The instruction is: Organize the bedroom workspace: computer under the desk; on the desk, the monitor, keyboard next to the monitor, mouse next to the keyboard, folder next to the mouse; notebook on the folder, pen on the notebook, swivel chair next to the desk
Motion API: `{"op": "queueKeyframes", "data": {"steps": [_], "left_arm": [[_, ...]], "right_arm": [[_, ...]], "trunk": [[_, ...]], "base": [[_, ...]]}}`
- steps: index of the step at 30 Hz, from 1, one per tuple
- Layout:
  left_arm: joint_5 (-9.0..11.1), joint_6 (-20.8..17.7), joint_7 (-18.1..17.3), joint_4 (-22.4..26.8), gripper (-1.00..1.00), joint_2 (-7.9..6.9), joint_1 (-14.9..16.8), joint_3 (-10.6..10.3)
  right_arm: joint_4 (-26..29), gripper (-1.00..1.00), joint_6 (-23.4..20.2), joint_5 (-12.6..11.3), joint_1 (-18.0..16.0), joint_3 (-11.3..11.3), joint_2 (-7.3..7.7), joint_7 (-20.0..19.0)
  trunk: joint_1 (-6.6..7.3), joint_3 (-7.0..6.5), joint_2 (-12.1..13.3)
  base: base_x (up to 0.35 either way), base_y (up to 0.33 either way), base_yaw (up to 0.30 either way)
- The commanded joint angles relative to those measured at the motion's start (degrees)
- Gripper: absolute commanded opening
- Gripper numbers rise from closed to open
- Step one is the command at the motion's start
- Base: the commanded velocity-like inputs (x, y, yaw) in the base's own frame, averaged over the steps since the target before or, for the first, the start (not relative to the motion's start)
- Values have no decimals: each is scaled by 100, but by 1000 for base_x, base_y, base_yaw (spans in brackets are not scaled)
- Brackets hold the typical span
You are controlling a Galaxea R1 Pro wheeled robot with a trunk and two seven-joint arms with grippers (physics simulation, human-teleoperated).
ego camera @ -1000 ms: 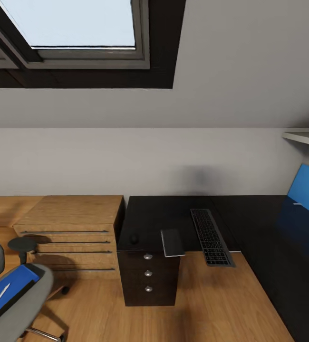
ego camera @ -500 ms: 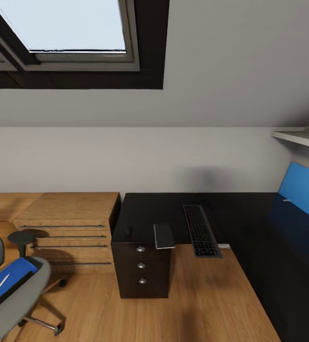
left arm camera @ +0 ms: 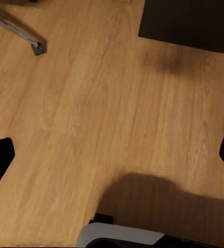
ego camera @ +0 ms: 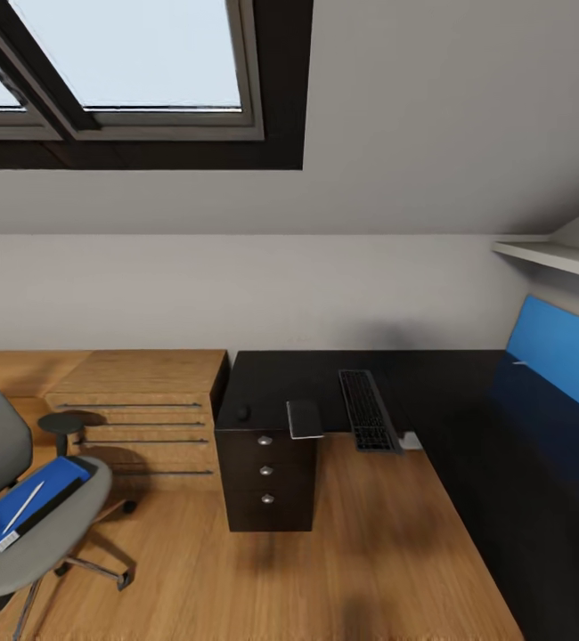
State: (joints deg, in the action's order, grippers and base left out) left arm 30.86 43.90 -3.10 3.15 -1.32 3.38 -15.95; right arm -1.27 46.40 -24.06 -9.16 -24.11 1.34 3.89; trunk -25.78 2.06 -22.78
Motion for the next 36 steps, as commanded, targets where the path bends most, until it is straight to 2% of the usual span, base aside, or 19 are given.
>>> {"op": "queueKeyframes", "data": {"steps": [1,36], "left_arm": [[61,14,-32,-2,100,-1,5,-31],[62,14,-33,-3,100,0,5,-40]], "right_arm": [[-13,100,18,0,-9,-49,-2,41],[-13,100,18,-1,-13,-50,-2,38]], "trunk": [[0,13,-14],[0,13,-14]], "base": [[-330,-1,0],[-331,0,0]]}}
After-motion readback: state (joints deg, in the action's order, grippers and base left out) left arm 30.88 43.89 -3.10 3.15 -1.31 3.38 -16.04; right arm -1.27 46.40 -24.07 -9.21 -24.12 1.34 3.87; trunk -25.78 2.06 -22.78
